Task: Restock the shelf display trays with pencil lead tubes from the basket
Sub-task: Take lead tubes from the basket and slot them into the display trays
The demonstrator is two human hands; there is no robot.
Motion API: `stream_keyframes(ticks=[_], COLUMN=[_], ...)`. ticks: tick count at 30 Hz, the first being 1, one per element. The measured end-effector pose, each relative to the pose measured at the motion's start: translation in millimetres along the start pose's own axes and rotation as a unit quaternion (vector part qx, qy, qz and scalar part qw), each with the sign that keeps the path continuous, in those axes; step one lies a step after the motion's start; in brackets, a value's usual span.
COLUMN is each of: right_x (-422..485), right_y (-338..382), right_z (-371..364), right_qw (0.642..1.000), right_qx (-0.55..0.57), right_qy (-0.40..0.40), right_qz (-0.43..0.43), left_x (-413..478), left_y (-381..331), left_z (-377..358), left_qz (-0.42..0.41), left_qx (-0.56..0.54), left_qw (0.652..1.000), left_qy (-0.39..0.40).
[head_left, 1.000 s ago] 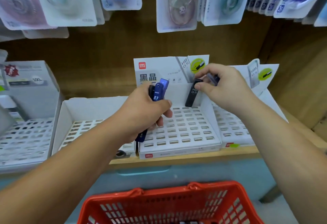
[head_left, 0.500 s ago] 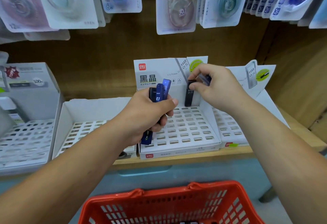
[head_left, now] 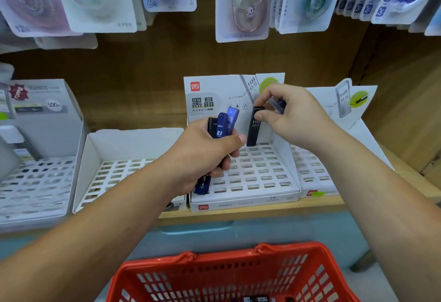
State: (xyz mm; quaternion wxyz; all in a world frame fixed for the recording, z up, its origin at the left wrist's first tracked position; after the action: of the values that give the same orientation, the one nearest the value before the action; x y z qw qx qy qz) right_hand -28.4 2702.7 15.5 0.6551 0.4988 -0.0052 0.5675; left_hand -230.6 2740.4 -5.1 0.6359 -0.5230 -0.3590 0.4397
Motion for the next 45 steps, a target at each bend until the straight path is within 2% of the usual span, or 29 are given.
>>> stream_keyframes(ticks=[20,27,32,36,41,43,45], right_x=[-3,-4,-1,0,-1,-2,-7], right_y=[-5,-7,-7,-4,-2,4,19], right_z=[3,-3,-3,-1,4,6,9], right_qw=[1.000,0.999,0.998,0.996,0.987,0.997,0.995], right_qx=[0.003,0.003,-0.042,-0.083,-0.154,-0.076,0.085], right_qy=[0.010,-0.029,-0.038,0.017,0.031,0.019,0.027], right_qz=[-0.026,-0.027,-0.015,-0.012,-0.026,-0.023,-0.031], left_x=[1,2,4,6,0,-3,-4], left_y=[4,4,4,4,13,19,21], left_z=[-1,-3,-3,-7,-14,-18,-21], left_qz=[-0.003,0.009,-0.022,-0.075,-0.093,-0.083,-0.077], left_qx=[-0.003,-0.009,-0.075,-0.133,-0.064,-0.036,0.005], left_qw=[1.000,1.000,0.996,0.986,0.991,0.994,0.995], left_qy=[0.003,0.002,-0.040,-0.073,-0.071,-0.063,-0.056])
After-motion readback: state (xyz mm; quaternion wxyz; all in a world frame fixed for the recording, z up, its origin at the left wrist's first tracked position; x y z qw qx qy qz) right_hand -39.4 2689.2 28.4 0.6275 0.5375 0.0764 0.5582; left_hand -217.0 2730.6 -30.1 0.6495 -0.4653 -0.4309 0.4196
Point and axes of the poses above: each hand's wrist, its own x-axis towards the middle knuckle, its own z-axis out of the back of the hand, y = z × x, the point moved 1 cm from there along x, towards the middle knuckle, and after that the axes turned 13 degrees about -y, right-handed, at the moved point
